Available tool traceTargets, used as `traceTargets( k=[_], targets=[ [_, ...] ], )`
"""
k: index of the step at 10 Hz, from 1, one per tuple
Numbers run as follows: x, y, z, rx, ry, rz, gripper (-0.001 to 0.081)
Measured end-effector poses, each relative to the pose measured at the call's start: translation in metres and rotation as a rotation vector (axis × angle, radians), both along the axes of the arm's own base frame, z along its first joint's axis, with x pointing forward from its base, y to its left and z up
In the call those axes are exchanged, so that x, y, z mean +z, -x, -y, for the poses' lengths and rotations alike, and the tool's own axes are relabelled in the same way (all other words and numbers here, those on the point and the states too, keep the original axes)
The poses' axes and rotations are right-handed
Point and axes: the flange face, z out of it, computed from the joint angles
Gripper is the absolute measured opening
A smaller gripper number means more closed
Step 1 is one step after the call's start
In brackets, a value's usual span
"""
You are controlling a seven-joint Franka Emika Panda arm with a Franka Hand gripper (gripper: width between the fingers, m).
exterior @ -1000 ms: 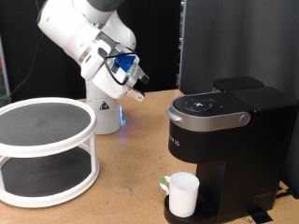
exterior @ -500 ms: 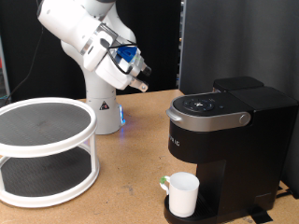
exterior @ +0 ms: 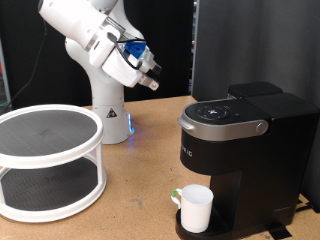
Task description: Make a cup of coffee with the keurig machine
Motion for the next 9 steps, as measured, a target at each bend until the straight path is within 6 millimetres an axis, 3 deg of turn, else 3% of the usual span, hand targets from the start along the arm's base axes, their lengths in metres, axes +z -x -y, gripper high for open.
traceTargets(
  k=[3,6,9],
  targets=[
    [0.004,-0.005,-0.014,0.081,0.107,0.001,0.0805],
    [0.021,-0.022,-0.047,0.223,0.300,-0.021,0.0805],
    [0.019,-0.027,-0.053,0.257,0.335,-0.032,0.0805]
  ],
)
